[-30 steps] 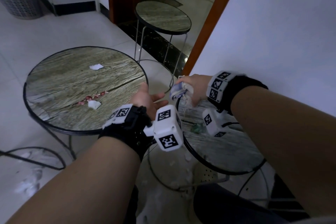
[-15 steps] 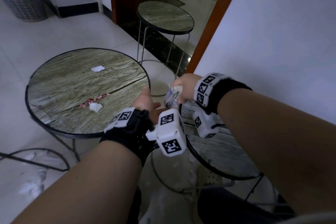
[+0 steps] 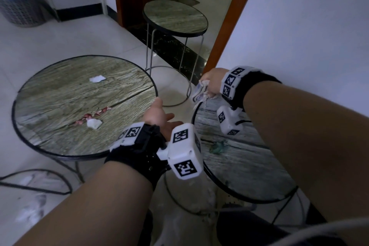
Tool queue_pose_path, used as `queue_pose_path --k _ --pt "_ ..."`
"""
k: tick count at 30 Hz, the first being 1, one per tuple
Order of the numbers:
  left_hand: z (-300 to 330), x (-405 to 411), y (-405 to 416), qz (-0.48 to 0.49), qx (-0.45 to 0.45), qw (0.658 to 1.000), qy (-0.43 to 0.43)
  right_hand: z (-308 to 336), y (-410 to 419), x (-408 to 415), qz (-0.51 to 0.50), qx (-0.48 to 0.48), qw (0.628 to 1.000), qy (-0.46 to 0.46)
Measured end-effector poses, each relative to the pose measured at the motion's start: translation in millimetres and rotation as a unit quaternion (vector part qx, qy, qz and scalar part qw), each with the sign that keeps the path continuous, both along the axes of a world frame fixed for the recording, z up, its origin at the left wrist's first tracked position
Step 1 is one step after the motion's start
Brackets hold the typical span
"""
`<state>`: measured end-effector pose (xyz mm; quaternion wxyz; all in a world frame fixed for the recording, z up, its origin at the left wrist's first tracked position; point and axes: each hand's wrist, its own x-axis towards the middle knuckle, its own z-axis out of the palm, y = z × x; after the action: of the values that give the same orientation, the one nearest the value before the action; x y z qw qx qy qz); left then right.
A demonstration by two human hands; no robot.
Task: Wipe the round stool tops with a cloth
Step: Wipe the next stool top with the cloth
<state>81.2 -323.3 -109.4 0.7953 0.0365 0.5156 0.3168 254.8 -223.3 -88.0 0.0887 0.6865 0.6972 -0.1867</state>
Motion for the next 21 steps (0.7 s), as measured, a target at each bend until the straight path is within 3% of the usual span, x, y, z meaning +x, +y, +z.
queue_pose_path --k 7,12,15,21 --pt "-0.4 10.7 7.2 0.006 0.054 0.998 -0.013 7.3 2.7 22.3 -0.028 -0.012 0.993 -0.113" --pt "-6.0 19.2 7.8 0.003 0.069 0.997 -0.026 4.6 2.6 42.9 -0.067 0.003 0.996 -0.054" --pt "-7.7 22.5 7.3 0.006 0.075 0.997 -0.021 -3.2 -2.2 64.0 -0.104 0.061 0.993 0.008" --pt "-10.4 31.1 10.2 0.006 0.08 0.997 0.005 -5.9 -13.6 96.2 -0.151 0.094 0.984 0.003"
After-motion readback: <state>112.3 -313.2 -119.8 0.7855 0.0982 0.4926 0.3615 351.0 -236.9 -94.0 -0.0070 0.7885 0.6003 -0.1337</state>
